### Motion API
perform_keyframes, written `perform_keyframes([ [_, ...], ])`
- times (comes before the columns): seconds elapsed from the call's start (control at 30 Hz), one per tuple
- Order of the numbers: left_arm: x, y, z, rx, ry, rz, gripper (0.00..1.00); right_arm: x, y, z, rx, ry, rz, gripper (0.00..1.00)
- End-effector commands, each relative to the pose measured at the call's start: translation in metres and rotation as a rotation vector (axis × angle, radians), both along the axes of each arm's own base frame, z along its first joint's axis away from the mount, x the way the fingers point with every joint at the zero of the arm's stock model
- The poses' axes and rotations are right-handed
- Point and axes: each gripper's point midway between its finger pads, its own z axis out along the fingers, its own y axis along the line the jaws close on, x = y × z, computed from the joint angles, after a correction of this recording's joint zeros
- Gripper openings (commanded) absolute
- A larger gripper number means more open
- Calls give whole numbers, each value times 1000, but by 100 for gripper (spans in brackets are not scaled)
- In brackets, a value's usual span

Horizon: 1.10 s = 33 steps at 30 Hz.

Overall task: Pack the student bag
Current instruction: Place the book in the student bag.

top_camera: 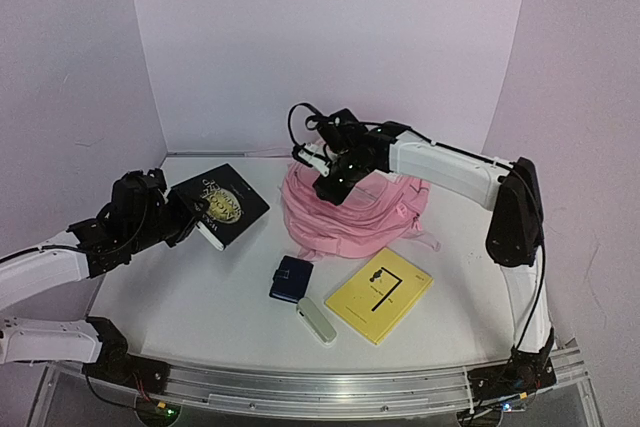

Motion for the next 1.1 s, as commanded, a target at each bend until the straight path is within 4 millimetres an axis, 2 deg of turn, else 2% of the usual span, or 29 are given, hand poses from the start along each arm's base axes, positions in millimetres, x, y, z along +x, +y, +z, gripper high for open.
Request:
perform_keyframes([
  [0.0, 2, 3, 61, -146, -184, 26, 0, 11, 8, -8, -90, -69, -10, 40],
  [0.23, -5, 11, 60, -145, -186, 39, 0, 14, 15, -47, -183, -66, 2, 33],
  [0.53, -6, 12, 59, -140, -188, 39, 0, 11, 8, -74, -278, -71, 14, 27],
  [0.6, -6, 11, 59, -142, -188, 37, 0, 15, 6, -75, -298, -88, 1, 20],
  [0.73, -5, 9, 57, -150, -183, 31, 0, 24, 4, -53, -296, -150, -33, 0],
  [1.07, -3, -6, 52, -190, -185, -24, 0, 29, 7, 43, -148, -274, -74, 0],
])
